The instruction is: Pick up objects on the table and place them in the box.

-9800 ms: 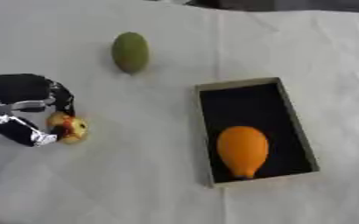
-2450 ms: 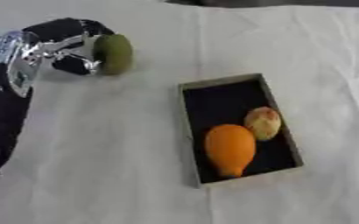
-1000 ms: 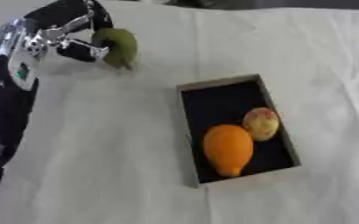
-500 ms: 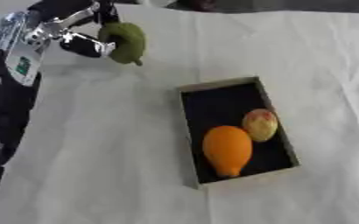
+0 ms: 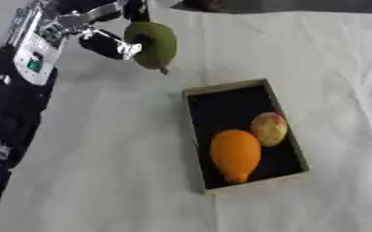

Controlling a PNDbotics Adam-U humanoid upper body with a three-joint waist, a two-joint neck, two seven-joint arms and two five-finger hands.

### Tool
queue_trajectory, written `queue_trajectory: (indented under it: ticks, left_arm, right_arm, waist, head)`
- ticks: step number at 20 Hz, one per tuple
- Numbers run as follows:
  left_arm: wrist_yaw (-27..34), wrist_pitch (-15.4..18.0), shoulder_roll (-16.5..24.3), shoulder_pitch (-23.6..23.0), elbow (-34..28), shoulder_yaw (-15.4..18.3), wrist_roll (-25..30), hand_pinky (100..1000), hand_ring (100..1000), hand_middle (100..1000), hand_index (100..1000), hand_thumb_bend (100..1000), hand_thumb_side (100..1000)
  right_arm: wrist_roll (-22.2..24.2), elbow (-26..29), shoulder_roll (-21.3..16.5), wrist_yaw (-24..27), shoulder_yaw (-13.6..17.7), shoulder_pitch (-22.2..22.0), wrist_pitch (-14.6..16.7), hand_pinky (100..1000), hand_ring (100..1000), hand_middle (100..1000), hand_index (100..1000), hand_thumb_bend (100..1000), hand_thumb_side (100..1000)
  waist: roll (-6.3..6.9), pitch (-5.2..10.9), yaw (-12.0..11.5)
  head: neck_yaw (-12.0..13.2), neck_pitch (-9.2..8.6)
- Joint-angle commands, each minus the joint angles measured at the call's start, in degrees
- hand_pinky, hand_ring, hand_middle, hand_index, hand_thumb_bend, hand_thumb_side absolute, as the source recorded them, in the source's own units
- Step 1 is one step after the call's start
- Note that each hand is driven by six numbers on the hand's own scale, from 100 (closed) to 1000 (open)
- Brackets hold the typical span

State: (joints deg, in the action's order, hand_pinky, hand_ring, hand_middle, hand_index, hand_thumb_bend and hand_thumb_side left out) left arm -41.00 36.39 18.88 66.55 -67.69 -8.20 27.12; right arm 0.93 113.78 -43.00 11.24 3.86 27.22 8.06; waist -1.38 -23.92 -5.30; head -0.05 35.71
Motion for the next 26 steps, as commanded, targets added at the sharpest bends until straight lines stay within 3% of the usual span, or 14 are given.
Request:
queue_trajectory:
  ticks: [1,10,20,26]
  left_arm:
    - [3.98,1.65,-0.75,0.81,-3.92,-2.19,3.24,506,499,417,431,100,199]
    - [4.14,-1.76,-5.41,-0.40,-7.84,-5.26,4.00,507,492,414,434,100,197]
    - [-0.01,-1.79,-8.99,-3.36,-6.31,-6.24,3.79,501,489,415,438,100,250]
    - [-1.53,-3.00,-10.86,-5.75,-5.66,-5.99,5.58,545,529,475,522,100,251]
  right_arm:
    - [-0.30,0.81,-0.92,0.46,0.69,0.73,-0.08,917,945,587,766,100,470]
    - [-0.58,0.81,-0.92,0.48,0.81,0.68,-0.27,917,945,587,765,100,470]
    - [-0.47,0.81,-0.56,0.48,0.86,0.76,-0.46,918,946,586,764,100,470]
    - [-0.36,0.81,-0.34,0.51,1.01,0.69,-0.61,919,946,585,763,100,470]
  waist:
    - [0.08,1.81,0.12]
    - [0.44,1.92,-0.42]
    - [0.39,1.68,-0.40]
    - [0.38,1.55,-0.32]
  head:
    - [0.34,-0.10]
    - [0.68,0.00]
    - [0.91,0.25]
    - [0.88,0.29]
